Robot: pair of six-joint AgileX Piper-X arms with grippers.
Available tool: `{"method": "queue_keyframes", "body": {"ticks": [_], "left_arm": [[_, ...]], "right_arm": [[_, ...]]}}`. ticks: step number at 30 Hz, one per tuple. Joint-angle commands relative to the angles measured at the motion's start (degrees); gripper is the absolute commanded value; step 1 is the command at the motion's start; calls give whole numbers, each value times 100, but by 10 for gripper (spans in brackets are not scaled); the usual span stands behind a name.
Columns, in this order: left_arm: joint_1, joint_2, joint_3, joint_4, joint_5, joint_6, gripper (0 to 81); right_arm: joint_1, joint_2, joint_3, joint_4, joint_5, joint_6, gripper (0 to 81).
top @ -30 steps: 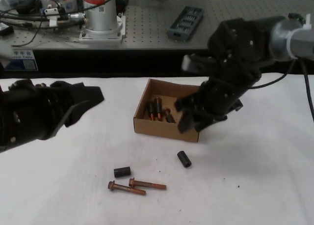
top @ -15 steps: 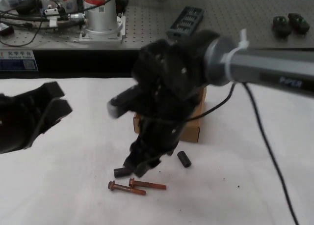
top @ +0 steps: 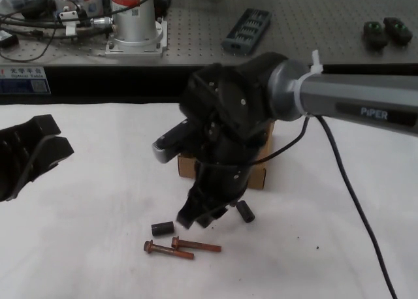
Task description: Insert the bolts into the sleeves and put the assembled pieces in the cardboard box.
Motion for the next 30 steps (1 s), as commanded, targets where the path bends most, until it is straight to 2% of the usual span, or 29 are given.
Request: {"method": "queue_keyframes", "body": {"ticks": [1, 10, 14, 20, 30], "left_arm": [[18, -51, -56, 10, 33, 72, 230], [18, -51, -56, 10, 93, -4, 230], [18, -51, -56, 10, 93, -18, 230], [18, -51, -56, 10, 124, -17, 230], [18, -51, -56, 10, 785, -540, 230]], "right_arm": [[-72, -28, -10, -8, 147, 7, 277], [-498, -28, -10, -319, 497, 415, 277], [-496, 63, -10, -283, 636, 610, 277], [-427, 419, -10, -30, 464, 882, 277], [-417, 509, -10, -104, 504, 925, 277]]}}
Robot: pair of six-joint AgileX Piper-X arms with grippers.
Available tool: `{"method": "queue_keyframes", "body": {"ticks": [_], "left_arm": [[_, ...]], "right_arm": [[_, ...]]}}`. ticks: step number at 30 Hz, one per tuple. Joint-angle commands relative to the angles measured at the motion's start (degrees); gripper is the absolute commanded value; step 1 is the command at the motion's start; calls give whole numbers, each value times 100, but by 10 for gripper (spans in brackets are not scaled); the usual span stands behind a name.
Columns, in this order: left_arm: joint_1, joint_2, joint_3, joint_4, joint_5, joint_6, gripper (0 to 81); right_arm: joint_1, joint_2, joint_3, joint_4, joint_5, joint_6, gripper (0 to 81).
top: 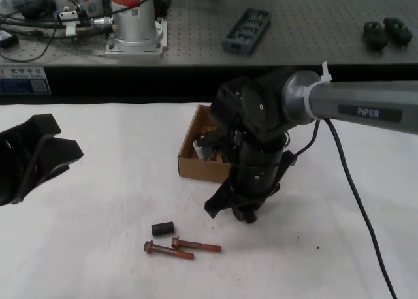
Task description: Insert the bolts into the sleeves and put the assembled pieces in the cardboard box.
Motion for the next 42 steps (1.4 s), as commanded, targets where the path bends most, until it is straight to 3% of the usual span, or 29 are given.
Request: {"method": "queue_keyframes", "body": {"ticks": [1, 12, 19, 27, 32, 42], "left_arm": [[6, -51, -56, -16, 283, -257, 230], [6, -51, -56, -16, 381, -392, 230], [6, -51, -56, -16, 130, -1279, 230], [-192, 22, 35, -31, -570, -2398, 230], [-497, 628, 33, -584, -396, -2857, 230], [-1587, 2488, 20, -2302, -257, -4737, 230]], "right_arm": [[0, -8, -10, -10, 7, 38, 277], [0, -8, -10, 267, 7, 38, 264], [-37, -72, -10, 300, 7, 180, 0], [-264, -979, -10, 186, 7, 180, 25], [-585, -1922, 287, -111, 7, 180, 25], [-1057, -3931, 3068, -2309, -591, 1136, 25]]}}
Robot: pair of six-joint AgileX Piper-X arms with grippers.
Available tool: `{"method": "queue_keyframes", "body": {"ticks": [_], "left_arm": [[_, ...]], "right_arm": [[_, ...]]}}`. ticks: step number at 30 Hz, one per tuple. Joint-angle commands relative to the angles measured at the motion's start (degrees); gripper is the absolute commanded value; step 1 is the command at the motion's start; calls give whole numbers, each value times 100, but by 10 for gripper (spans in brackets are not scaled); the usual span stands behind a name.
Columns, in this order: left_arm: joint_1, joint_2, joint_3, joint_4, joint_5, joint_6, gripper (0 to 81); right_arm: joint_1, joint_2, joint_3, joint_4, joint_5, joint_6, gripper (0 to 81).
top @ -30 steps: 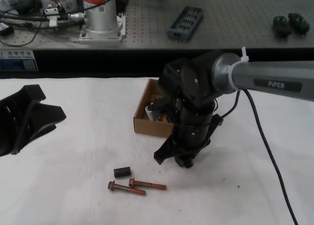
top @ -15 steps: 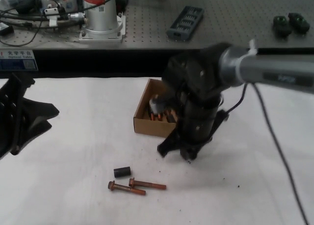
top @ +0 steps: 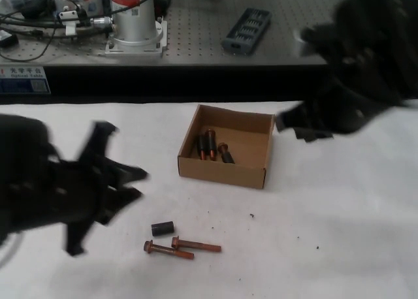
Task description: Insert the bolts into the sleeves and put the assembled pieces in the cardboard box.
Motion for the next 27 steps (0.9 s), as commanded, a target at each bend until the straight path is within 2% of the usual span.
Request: {"method": "queue_keyframes", "body": {"ticks": [1, 6, 9, 12, 27], "left_arm": [[-592, 646, -29, -628, -129, -1159, 230], [-1172, 909, -149, -612, -635, -1673, 230], [-1384, 993, -297, -424, -1056, -1891, 230], [-1405, 1160, -406, -399, -1305, -1914, 230], [-1349, 2110, -983, -389, -1106, -1851, 230]], "right_arm": [[-36, -55, -35, -176, -76, 71, 25], [-36, -497, 673, -176, -76, 145, 25], [-36, -661, 871, -207, -76, 166, 25], [-36, -824, 951, -206, -165, 166, 25], [-36, -1572, 955, -62, -423, 166, 25]]}}
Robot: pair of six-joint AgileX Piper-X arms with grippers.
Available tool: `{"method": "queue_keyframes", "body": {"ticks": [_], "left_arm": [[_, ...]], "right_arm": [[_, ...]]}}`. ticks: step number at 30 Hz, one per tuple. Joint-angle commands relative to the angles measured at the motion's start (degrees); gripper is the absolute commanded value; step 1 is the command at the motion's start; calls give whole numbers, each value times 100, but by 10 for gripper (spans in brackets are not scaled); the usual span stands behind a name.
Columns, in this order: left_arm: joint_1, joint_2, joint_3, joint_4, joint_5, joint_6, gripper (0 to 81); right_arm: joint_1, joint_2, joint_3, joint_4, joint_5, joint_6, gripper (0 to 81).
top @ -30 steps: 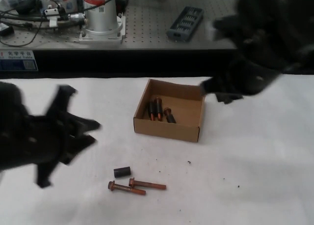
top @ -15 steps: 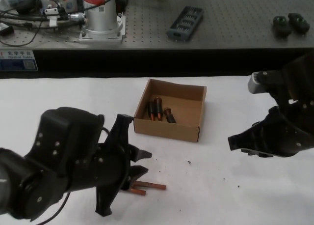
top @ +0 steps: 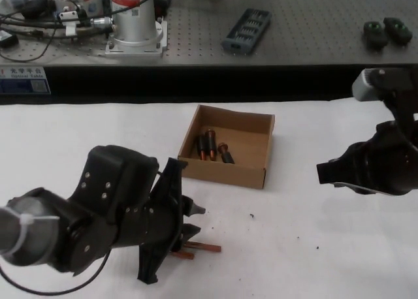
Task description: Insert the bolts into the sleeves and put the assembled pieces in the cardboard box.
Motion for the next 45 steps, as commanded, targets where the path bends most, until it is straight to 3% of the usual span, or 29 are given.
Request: {"method": "queue_keyframes", "body": {"ticks": [1, 8, 25, 39, 45], "left_arm": [[9, 69, -150, 4, 7, 0, 230], [9, 130, -275, 455, 24, 205, 125], [9, 215, -275, 1046, -102, 683, 125], [9, 190, -275, 1229, 413, 881, 125], [103, 25, -275, 1632, 305, 1533, 125]], "right_arm": [[-36, -114, -13, 38, -80, 23, 25], [-36, -196, -13, 88, -80, 23, 25], [-36, -415, -13, 88, -101, 162, 25], [-36, -415, -13, 88, -228, 162, 25], [-36, -415, -13, 88, -246, 162, 25]]}}
